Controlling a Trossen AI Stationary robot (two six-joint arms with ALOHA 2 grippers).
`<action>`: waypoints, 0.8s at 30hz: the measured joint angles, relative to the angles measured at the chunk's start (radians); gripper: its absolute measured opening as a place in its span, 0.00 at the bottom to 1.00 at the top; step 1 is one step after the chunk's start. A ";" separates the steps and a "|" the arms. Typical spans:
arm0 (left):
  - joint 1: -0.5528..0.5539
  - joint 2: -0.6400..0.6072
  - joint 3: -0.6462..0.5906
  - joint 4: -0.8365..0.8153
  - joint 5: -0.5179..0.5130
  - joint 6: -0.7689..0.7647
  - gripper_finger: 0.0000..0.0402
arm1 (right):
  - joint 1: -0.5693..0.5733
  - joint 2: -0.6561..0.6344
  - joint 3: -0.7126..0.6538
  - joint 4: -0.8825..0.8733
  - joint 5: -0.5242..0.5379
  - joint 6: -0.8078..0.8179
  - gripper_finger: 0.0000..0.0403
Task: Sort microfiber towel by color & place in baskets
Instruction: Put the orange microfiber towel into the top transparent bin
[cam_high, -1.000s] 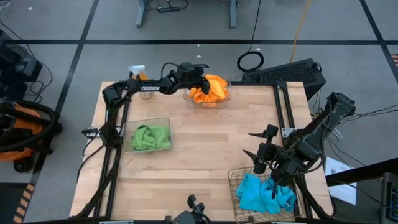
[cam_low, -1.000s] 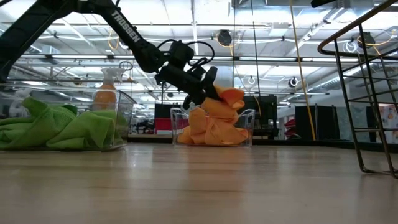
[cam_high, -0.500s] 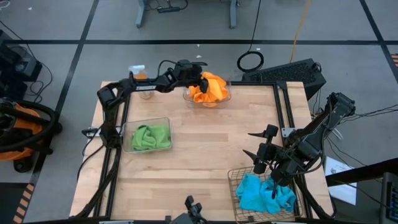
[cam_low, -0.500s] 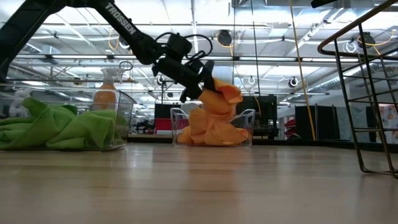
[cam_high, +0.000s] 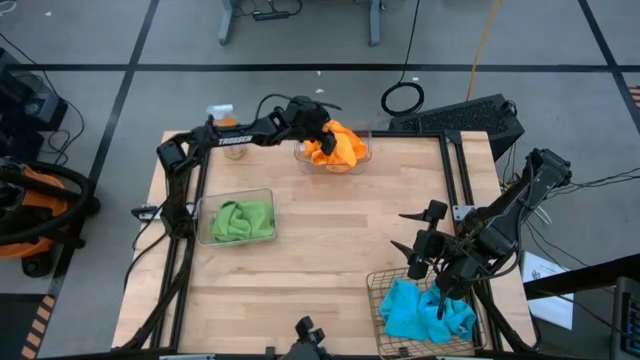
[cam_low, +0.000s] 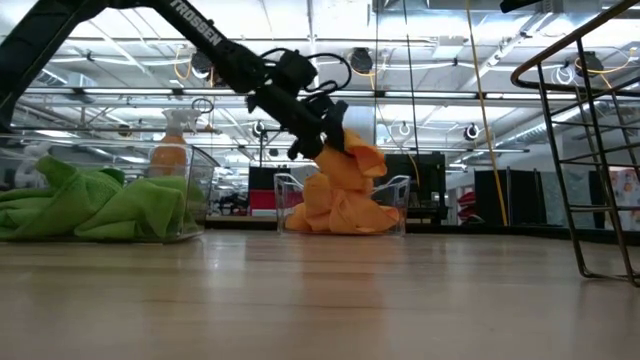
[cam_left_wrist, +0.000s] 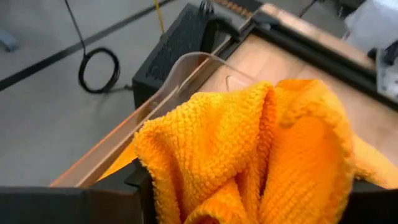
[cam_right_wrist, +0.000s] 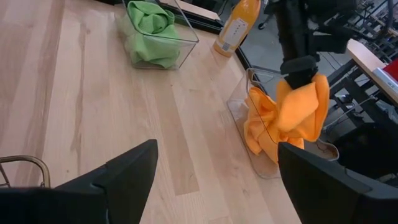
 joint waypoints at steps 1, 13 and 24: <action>0.000 0.000 0.029 -0.054 -0.001 0.015 0.59 | 0.000 0.000 0.000 0.000 0.000 0.000 0.79; -0.043 0.000 0.269 -0.285 -0.049 0.230 0.59 | 0.000 0.000 0.000 0.000 0.005 -0.010 0.79; -0.128 0.015 0.267 -0.441 -0.168 0.681 0.59 | 0.000 0.000 0.000 0.002 0.000 -0.009 0.79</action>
